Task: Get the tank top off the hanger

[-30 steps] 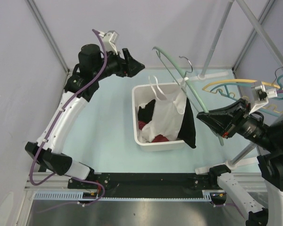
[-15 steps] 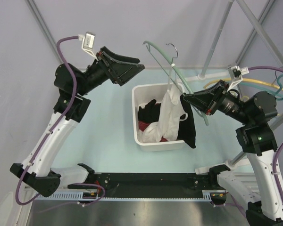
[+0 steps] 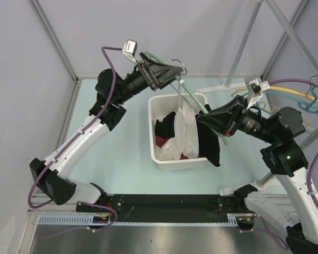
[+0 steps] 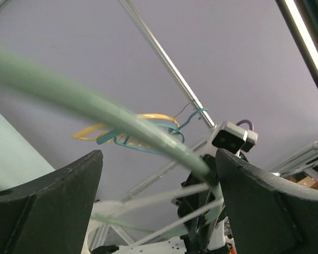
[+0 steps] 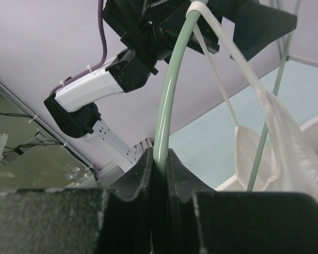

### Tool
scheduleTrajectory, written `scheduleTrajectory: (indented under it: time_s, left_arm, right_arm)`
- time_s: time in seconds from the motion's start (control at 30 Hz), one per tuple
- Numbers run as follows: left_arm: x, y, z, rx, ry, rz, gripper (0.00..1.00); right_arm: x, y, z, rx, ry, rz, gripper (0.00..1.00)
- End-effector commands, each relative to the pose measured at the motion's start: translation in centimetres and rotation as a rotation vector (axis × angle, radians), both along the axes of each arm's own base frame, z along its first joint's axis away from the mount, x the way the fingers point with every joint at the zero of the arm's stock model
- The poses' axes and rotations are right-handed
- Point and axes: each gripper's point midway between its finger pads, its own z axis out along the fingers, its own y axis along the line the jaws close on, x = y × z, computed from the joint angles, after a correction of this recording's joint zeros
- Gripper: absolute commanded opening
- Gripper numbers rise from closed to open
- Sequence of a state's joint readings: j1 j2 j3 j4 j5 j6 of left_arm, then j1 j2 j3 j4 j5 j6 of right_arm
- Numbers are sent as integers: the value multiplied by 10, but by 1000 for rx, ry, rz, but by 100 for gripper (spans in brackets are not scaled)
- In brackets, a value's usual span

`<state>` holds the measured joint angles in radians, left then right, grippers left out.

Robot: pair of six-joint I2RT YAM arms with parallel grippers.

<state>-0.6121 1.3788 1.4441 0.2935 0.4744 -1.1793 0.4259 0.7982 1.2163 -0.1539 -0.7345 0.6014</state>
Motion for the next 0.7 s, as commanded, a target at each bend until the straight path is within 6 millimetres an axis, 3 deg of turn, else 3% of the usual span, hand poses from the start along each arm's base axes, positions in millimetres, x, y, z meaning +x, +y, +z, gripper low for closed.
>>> scheduleTrajectory:
  time_s: [0.0, 0.03, 0.07, 0.13, 0.17, 0.23, 0.27, 0.3, 0.33, 0.43, 0.47, 0.5, 0.53, 0.57, 0.63, 0.67]
  left_arm:
    - [-7, 6, 40, -107, -56, -4, 88]
    - [-7, 4, 38, -106, -54, -11, 86]
    - [-6, 3, 39, -112, -64, -16, 71]
    - [-5, 0, 37, -112, -70, -31, 58]
    - [0, -5, 33, -107, -70, -36, 41]
    - [3, -7, 38, -95, -119, -27, 26]
    - [9, -11, 34, -74, -124, -18, 13]
    - [19, -16, 35, -47, -183, 13, 9]
    - [29, -21, 28, -10, -179, 26, 4]
    - [54, -25, 33, 50, -280, 57, 0]
    - [61, -26, 31, 77, -289, 68, 0]
    - [65, -22, 42, 100, -358, 97, 0]
    - [77, -28, 27, 162, -347, 94, 0]
    - [74, -25, 45, 195, -463, 121, 0]
    - [77, -29, 31, 292, -491, 100, 0]
    - [74, -26, 35, 321, -569, 112, 0]
  right_arm:
    - [-14, 0, 17, 22, -128, -1, 0]
    - [-14, 1, 13, 12, -123, 0, 0]
    - [-14, 2, 11, 8, -117, 1, 0]
    - [-11, 5, 4, -9, -97, 3, 0]
    - [-9, 5, 2, -16, -90, -5, 0]
    - [-4, 5, -4, -34, -64, -27, 0]
    - [7, 2, -6, -42, -55, -91, 2]
    - [13, -2, -8, -49, -44, -134, 7]
    - [25, -9, -13, -67, -9, -214, 20]
    - [36, -18, -19, -106, 18, -296, 42]
    - [40, -19, -20, -116, 26, -309, 45]
    - [40, -19, -20, -124, 26, -306, 48]
    - [38, -18, -23, -138, 35, -294, 54]
    - [35, -18, -20, -136, 28, -288, 56]
    - [31, -20, -19, -149, 22, -288, 64]
    - [29, -23, -16, -147, 11, -292, 66]
